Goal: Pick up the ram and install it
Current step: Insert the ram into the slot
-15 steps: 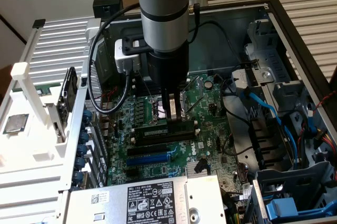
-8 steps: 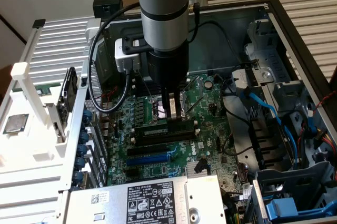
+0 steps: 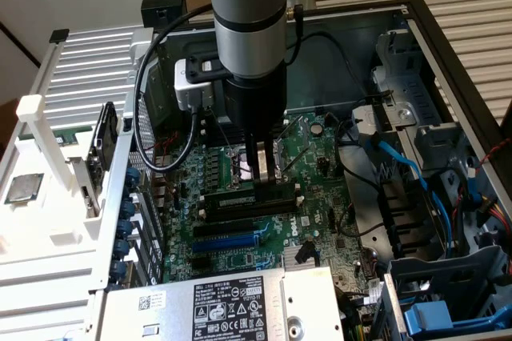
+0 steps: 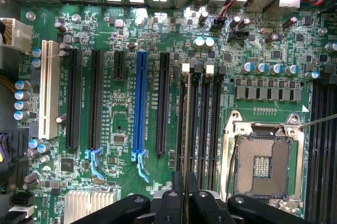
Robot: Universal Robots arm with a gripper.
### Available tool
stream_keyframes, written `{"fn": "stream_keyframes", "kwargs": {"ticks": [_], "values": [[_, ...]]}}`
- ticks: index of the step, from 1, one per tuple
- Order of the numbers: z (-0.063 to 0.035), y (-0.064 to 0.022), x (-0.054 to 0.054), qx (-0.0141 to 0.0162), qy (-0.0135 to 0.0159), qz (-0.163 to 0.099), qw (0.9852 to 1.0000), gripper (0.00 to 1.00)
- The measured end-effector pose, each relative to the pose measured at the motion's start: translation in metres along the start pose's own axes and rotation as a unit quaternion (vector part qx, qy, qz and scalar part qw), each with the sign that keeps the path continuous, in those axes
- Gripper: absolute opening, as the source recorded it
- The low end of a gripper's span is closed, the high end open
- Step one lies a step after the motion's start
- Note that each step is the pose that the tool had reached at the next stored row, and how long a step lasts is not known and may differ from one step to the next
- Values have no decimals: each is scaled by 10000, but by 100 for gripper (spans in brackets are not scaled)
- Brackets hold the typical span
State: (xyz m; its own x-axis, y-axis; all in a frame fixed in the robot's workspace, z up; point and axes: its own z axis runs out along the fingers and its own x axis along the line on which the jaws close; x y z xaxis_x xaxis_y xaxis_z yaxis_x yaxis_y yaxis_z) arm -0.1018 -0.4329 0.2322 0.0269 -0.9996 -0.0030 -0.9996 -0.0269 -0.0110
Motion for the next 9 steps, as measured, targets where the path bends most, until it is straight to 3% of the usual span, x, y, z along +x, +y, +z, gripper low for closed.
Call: {"fn": "stream_keyframes", "kwargs": {"ticks": [3,5,9], "values": [[4,0,0,0,4,-4,10000,13],[7,0,0,19,20,-8,10000,13],[7,2,1,30,22,-7,10000,13]]}}
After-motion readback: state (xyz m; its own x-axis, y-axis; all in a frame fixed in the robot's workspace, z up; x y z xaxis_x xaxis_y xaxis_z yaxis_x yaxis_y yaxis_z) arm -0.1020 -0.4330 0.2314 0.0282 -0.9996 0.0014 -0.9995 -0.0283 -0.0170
